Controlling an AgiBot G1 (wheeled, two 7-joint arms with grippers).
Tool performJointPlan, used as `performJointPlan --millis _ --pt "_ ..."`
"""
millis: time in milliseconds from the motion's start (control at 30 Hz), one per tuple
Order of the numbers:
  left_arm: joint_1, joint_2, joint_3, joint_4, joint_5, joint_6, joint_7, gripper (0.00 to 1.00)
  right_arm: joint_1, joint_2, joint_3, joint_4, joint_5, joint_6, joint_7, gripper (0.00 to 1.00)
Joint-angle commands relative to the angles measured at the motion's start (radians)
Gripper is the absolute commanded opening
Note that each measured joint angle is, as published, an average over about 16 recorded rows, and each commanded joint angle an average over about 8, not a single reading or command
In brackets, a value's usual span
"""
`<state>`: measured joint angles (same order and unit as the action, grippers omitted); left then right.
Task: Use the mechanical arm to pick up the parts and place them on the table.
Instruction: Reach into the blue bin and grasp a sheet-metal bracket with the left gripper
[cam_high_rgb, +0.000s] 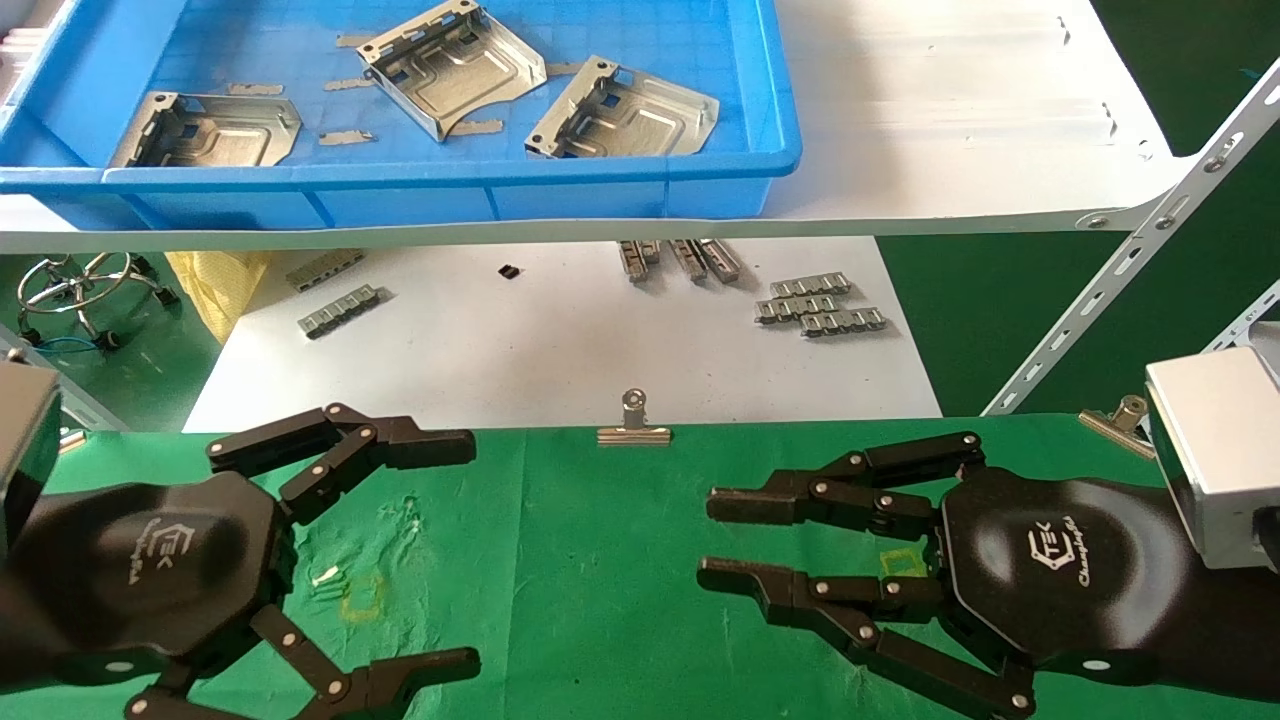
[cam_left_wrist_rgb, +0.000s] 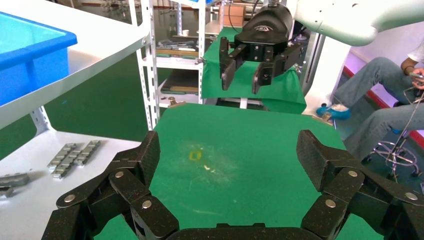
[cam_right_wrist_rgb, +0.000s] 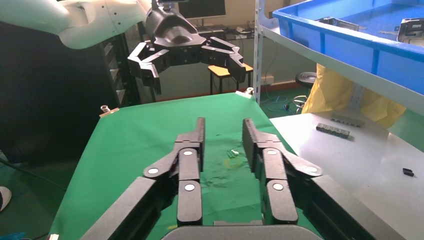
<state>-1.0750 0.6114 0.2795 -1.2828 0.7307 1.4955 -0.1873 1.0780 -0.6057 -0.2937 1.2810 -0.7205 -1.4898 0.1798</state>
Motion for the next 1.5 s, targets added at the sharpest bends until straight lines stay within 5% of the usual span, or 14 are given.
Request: performJointPlan --millis 33,633,867,1167,1233,1400,1500 --pt "0.000 0.000 0.000 0.000 0.000 0.000 0.000 1.00 0.000 0.000 0.000 0.000 0.000 0.000 0.000 0.00" --pt "-0.064 0.033 0.019 0.001 0.051 -0.067 -0.044 1.00 0.000 0.000 -0.001 -0.001 0.000 0.000 0.000 0.00" --pt "-0.274 0.116 0.064 0.142 0.179 -0.135 -0.075 1.00 0.001 0.000 -0.001 -0.001 0.000 0.000 -0.001 0.00" --pt "-0.673 0.312 0.155 0.588 0.383 -0.186 -0.037 1.00 0.001 0.000 -0.001 -0.001 0.001 0.000 -0.001 0.00" --pt "-0.751 0.358 0.184 0.695 0.439 -0.216 -0.033 1.00 0.001 0.000 -0.002 -0.001 0.001 0.000 -0.001 0.12" --pt "-0.891 0.464 0.245 0.919 0.561 -0.344 -0.023 1.00 0.001 0.000 -0.002 -0.001 0.001 0.000 -0.001 0.75" --pt "-0.937 0.518 0.263 1.013 0.602 -0.442 -0.002 0.76 0.001 0.000 -0.002 -0.001 0.001 0.000 -0.001 1.00"
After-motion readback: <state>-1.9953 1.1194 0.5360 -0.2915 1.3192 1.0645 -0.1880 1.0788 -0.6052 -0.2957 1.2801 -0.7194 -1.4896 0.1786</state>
